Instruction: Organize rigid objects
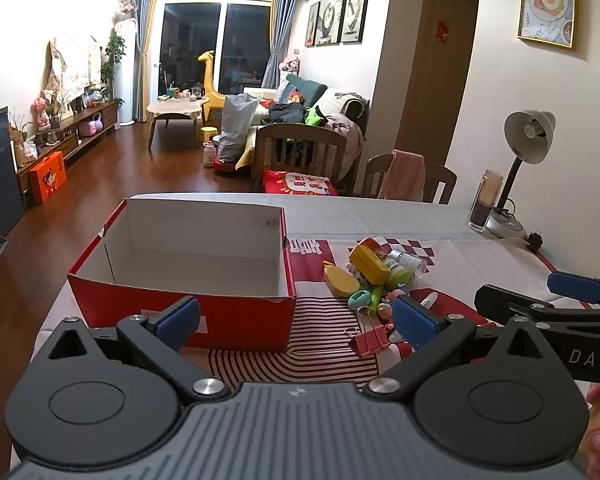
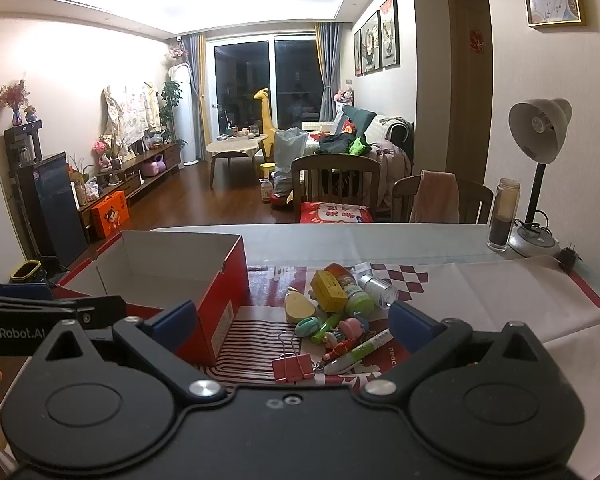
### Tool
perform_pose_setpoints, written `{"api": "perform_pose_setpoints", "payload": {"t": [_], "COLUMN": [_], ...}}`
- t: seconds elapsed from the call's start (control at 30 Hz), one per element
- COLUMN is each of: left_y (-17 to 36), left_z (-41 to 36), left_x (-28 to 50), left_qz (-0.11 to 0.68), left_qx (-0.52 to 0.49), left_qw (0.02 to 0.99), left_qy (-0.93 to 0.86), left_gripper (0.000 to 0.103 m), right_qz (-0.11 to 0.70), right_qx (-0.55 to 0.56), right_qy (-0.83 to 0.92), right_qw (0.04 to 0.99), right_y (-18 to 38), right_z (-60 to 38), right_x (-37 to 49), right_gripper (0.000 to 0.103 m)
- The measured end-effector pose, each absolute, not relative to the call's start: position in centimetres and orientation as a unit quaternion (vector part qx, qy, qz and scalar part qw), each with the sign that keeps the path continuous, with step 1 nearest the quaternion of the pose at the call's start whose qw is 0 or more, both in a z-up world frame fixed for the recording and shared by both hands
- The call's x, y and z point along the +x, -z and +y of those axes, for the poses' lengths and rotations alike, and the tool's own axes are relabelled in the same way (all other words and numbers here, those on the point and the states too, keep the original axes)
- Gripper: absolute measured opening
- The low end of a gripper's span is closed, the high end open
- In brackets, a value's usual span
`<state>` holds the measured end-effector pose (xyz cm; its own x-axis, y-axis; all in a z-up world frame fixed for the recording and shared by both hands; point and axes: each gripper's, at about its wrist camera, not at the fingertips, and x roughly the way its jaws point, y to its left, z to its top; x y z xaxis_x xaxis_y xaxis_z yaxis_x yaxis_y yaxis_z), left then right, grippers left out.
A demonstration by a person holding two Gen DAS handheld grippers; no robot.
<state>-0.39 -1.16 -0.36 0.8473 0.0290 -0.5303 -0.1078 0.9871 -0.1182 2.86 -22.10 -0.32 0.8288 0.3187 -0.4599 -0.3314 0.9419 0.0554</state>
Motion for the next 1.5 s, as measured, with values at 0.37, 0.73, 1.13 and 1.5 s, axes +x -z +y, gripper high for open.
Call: {"api": "perform_pose_setpoints", "payload": {"t": [0.37,0.73,1.13,1.5], "left_y": [0.2,0.4,0.7,4.6], "left_z": [-1.5,-1.8,-4.3,-7.2], "left_x": [-0.6,-0.2,3.3,9.9], "left_qz": [0.27,0.273,0.292,0.339], "left_qx": [-0.063,-0.058,-0.042,-0.032], "left_qw": [0.96,0.959,0.954,0.94], "left_qy": [-0.035,-0.038,-0.048,-0.018], "left_gripper": [0.103,0.103,0.103,0.103], "right_qz": [0.238,0.239,0.247,0.304], "right_qx": [-0.014,-0.012,-0.013,-0.029], "right_qy": [-0.167,-0.168,-0.175,-0.147], "right_qw": [0.957,0.956,0.953,0.941], "right_y": [-0.1,0.1,1.0,5.3], "right_z": [-22.2,-22.5,-24.9,-29.0], "right_x": [2.7,2.8,6.2,13.7], "right_gripper": [0.102,0.102,0.102,0.1]}}
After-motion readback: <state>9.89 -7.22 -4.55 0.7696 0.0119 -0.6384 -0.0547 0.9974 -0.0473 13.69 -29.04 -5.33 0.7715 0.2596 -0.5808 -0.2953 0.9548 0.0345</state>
